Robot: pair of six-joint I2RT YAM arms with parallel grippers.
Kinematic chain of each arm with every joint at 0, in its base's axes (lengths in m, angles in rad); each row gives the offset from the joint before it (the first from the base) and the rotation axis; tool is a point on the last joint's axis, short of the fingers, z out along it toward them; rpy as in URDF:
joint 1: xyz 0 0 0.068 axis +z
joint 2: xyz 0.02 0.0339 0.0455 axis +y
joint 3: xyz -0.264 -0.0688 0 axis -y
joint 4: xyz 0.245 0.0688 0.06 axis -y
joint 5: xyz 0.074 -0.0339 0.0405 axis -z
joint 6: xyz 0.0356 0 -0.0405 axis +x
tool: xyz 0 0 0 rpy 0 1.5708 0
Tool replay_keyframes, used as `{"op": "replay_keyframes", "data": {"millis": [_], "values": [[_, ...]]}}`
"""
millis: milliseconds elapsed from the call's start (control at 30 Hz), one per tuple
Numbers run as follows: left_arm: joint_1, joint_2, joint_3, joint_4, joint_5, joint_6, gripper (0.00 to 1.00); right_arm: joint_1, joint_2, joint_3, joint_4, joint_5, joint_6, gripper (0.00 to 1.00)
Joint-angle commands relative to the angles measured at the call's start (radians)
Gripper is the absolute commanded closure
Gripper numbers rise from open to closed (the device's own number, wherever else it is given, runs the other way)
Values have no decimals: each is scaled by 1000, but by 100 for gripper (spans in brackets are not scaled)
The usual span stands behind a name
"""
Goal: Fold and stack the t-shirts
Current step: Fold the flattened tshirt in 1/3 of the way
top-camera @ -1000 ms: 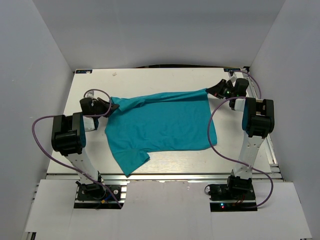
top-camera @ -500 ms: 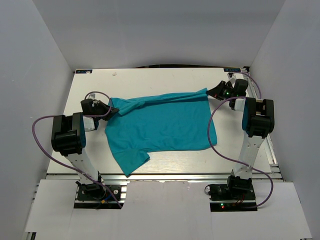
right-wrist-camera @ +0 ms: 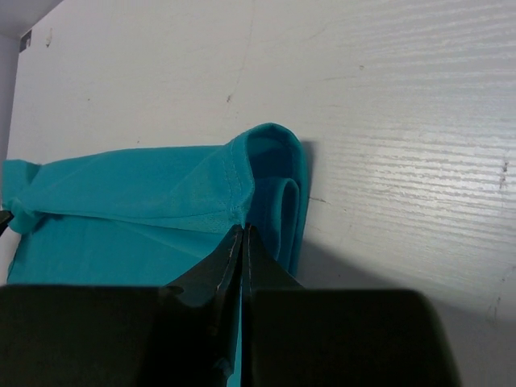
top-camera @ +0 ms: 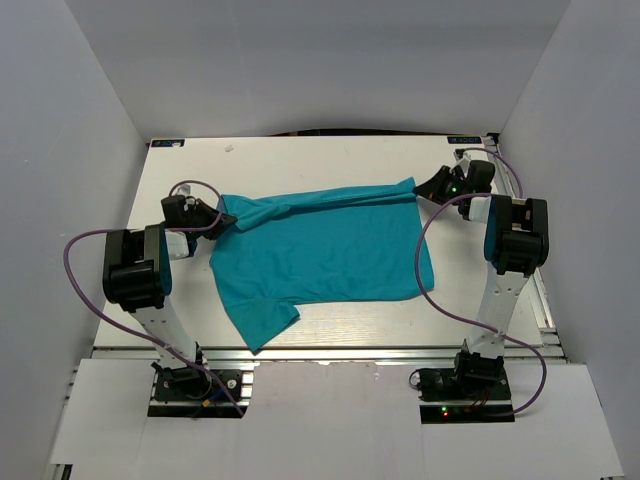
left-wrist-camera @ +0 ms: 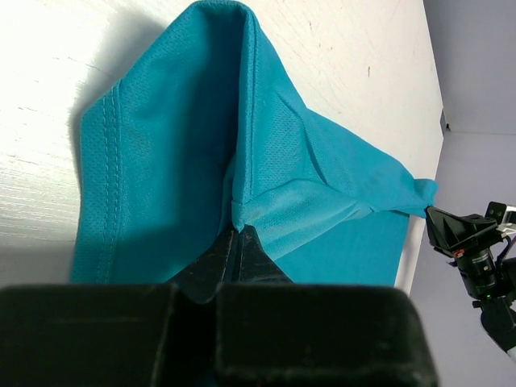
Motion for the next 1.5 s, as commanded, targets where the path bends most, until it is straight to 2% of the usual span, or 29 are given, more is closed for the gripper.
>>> {"op": "replay_keyframes", "data": {"millis": [0, 600, 900, 1467], "values": [[4, -31, 28, -16, -15, 25, 100, -7, 5, 45, -61, 49, -34, 97], [4, -26, 45, -56, -34, 52, 100, -7, 2, 85, -213, 156, -75, 100], [4, -16, 62, -90, -49, 62, 100, -8, -13, 70, -235, 101, -115, 100], [6, -106, -28, -102, -50, 87, 100, -5, 10, 132, -303, 222, -103, 100]]}}
